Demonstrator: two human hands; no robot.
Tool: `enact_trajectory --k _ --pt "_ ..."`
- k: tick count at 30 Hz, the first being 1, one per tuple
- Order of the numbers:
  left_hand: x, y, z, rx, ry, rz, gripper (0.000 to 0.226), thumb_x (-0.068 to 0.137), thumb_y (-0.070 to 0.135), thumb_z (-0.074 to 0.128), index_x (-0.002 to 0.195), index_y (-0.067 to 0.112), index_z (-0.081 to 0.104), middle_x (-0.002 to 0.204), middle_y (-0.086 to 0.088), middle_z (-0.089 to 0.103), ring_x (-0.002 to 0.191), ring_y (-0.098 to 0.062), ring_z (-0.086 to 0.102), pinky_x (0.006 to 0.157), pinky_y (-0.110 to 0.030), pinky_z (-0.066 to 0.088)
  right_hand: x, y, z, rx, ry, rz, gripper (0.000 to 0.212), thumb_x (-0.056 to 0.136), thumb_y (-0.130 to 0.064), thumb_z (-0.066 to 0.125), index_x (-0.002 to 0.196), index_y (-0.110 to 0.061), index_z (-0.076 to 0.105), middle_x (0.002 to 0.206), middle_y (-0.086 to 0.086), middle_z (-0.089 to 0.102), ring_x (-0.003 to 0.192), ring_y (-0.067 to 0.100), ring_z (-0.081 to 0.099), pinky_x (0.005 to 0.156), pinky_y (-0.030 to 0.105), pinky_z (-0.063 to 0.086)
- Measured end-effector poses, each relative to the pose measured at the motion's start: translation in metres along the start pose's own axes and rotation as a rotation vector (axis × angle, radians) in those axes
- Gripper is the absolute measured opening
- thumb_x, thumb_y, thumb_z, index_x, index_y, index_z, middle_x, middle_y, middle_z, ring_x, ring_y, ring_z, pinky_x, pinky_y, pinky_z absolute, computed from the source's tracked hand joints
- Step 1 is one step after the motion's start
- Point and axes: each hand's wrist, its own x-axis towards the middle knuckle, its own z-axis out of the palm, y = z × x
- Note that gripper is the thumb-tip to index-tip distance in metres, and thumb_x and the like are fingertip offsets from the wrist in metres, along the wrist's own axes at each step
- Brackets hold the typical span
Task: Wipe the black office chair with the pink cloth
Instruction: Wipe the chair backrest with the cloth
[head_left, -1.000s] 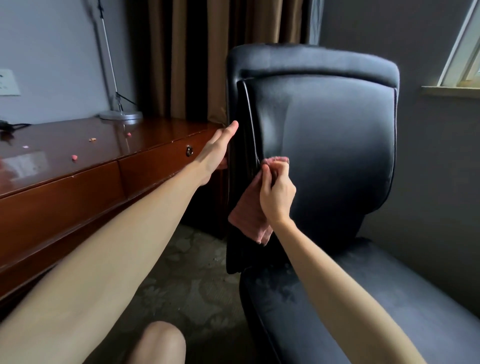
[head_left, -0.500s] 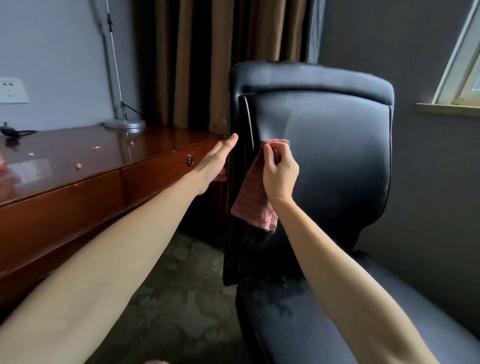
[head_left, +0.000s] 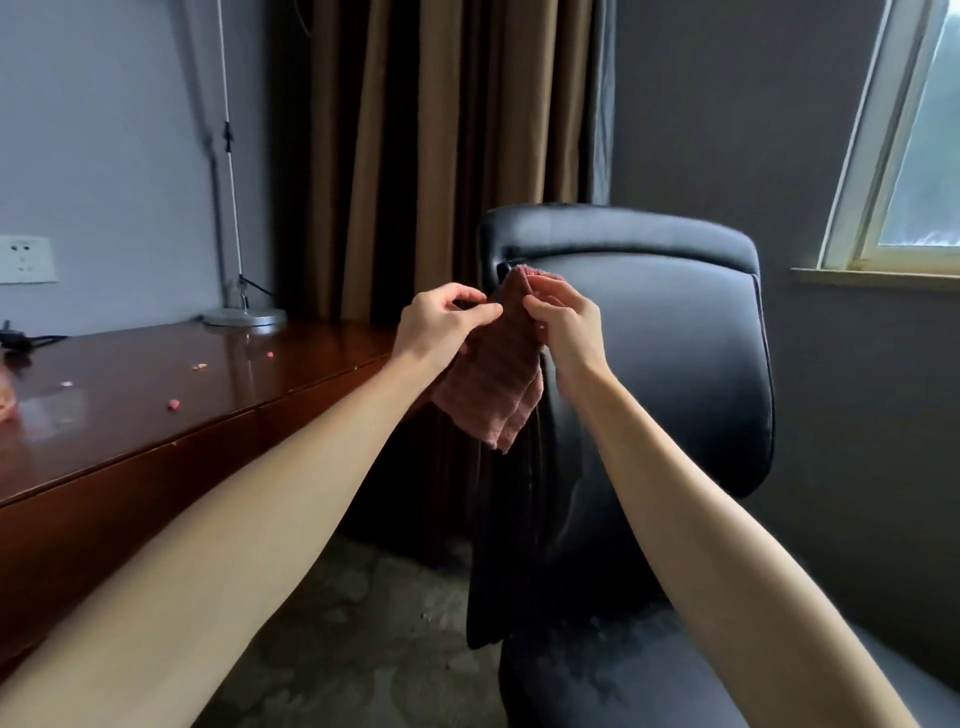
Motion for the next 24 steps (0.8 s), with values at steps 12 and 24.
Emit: enact_trajectory --k 12,24 --pt "0.047 0.014 0.005 -0.084 0.277 -0.105 0.006 0.086 0.023 0.068 0.091 0.023 0.069 0.101 -0.003 0.073 0.092 -0.021 0.068 0.088 -0.034 0.054 0.014 0.008 -0.004 -0.387 0.004 -0.268 0.052 0.072 0.003 0.05 0.112 -0.022 0.071 0.108 -0.001 0.071 0.099 0.014 0.066 0.092 0.036 0.054" --pt "0.059 -0.003 0.056 -0.489 0.26 -0.232 0.085 0.051 0.074 0.072 0.11 0.012 0.071 0.107 -0.008 0.073 0.101 -0.025 0.069 0.093 -0.043 0.055 0.029 0.018 -0.01 -0.507 0.171 -0.36 0.023 0.086 -0.01 0.066 0.107 -0.014 0.074 0.099 -0.004 0.063 0.095 0.021 0.063 0.091 0.042 0.051"
